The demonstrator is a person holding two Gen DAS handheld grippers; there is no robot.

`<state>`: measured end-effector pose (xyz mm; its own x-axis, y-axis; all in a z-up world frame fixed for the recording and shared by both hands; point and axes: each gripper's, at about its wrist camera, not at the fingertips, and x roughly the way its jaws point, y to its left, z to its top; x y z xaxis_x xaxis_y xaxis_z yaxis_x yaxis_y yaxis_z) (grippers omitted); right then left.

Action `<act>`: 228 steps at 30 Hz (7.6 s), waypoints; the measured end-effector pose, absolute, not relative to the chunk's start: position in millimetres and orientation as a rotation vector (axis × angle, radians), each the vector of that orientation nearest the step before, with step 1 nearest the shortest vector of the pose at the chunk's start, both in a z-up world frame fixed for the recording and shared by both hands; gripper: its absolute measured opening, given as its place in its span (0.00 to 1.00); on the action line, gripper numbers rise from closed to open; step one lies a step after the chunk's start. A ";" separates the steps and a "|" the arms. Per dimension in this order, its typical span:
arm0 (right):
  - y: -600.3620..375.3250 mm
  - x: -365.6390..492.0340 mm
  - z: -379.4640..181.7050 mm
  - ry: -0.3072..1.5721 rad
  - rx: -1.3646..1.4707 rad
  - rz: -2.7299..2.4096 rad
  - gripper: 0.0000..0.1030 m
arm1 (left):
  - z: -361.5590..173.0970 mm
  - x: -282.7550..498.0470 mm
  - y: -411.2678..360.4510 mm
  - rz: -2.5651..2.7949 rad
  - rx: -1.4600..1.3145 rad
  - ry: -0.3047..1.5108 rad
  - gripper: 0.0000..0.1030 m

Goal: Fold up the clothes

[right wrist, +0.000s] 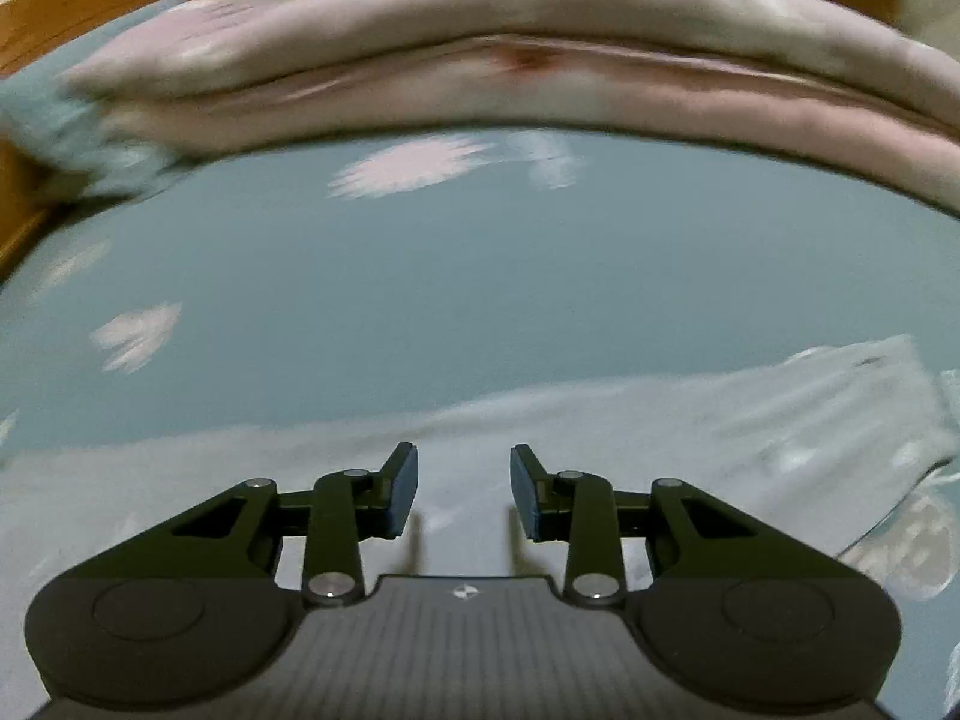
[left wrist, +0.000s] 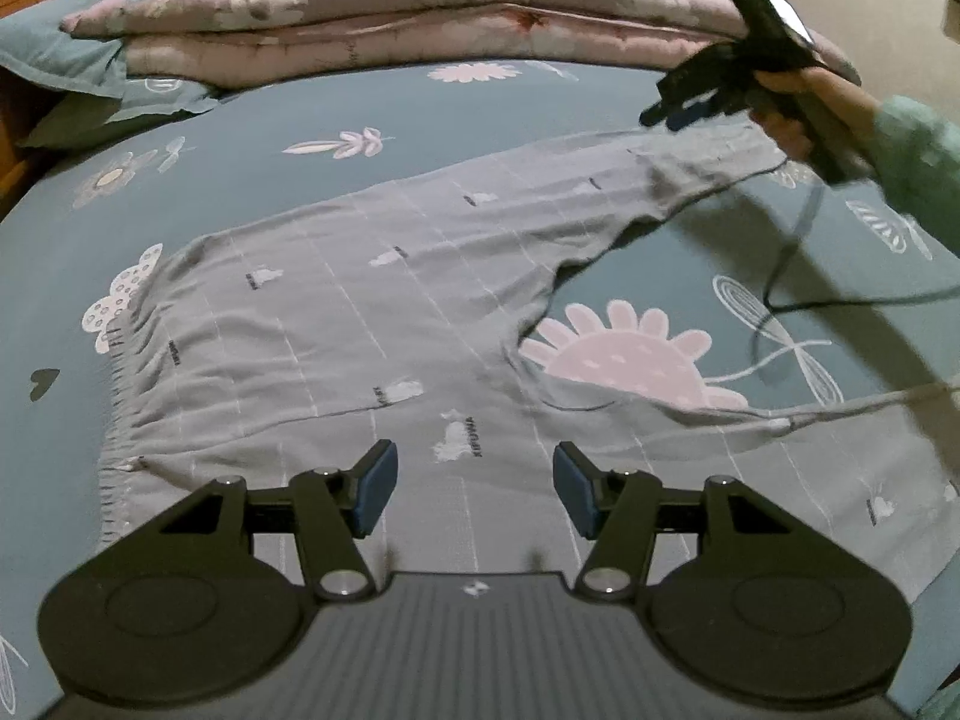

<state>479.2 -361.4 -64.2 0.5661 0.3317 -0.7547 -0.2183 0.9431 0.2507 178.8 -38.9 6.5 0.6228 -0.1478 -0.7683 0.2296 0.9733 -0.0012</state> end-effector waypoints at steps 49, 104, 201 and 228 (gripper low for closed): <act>-288.7 561.6 -53.0 1.234 0.186 0.128 0.42 | -9.4 180.8 53.2 -0.240 -0.003 0.817 0.60; -256.5 539.6 -50.8 1.211 0.641 0.069 0.21 | -12.5 173.9 78.0 -0.288 -0.064 0.836 0.66; -181.8 270.7 -42.7 1.191 0.630 0.228 0.34 | 23.5 236.1 79.5 -0.581 0.230 0.809 0.70; -208.7 242.1 -15.7 1.059 0.713 0.102 0.38 | 27.6 271.1 52.0 -0.665 0.301 0.819 0.70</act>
<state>242.1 -208.7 -15.7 0.5077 0.4049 -0.7605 0.2524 0.7741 0.5806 271.1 52.0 27.6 0.4973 -0.4279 -0.7547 0.6507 0.7593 -0.0017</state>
